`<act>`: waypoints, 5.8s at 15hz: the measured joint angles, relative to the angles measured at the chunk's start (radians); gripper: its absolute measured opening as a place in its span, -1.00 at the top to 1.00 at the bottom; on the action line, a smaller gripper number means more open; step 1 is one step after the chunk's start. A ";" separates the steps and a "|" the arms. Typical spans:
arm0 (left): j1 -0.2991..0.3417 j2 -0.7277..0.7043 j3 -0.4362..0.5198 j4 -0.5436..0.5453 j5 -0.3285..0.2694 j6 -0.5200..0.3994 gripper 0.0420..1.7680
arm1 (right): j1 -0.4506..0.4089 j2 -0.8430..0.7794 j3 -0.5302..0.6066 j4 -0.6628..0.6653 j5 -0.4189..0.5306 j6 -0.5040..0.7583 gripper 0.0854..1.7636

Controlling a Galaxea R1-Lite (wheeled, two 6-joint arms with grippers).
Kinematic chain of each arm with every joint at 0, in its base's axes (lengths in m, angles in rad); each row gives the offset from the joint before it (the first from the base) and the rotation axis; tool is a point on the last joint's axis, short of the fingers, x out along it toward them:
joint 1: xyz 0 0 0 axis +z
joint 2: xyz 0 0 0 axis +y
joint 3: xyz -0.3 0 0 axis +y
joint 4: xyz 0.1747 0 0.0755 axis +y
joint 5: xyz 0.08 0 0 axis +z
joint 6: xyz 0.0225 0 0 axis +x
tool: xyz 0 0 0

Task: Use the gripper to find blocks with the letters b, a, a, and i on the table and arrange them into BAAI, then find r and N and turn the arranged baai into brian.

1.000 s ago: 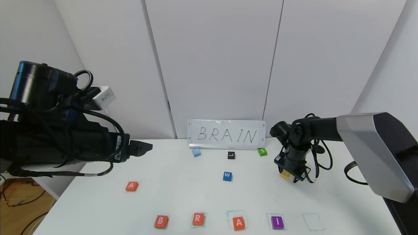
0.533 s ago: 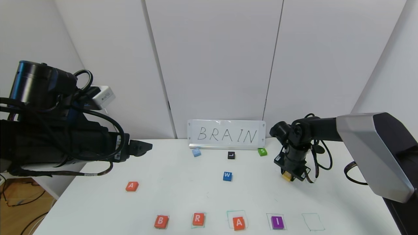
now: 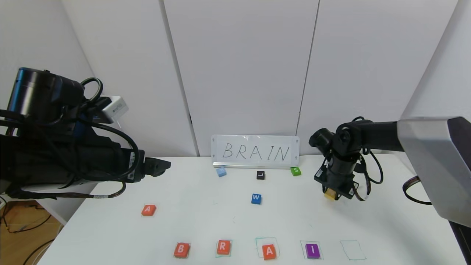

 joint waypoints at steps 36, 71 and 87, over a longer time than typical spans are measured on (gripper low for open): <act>0.000 -0.004 0.003 0.000 -0.001 0.010 -0.94 | -0.059 -0.451 1.058 -0.651 0.184 -0.882 0.46; 0.005 -0.001 0.003 0.000 -0.001 0.011 -0.94 | 0.012 -0.351 1.064 -0.700 0.094 -0.845 0.46; 0.006 0.003 0.003 0.000 0.000 0.011 -0.94 | -0.004 -0.373 1.064 -0.700 0.150 -0.846 -0.73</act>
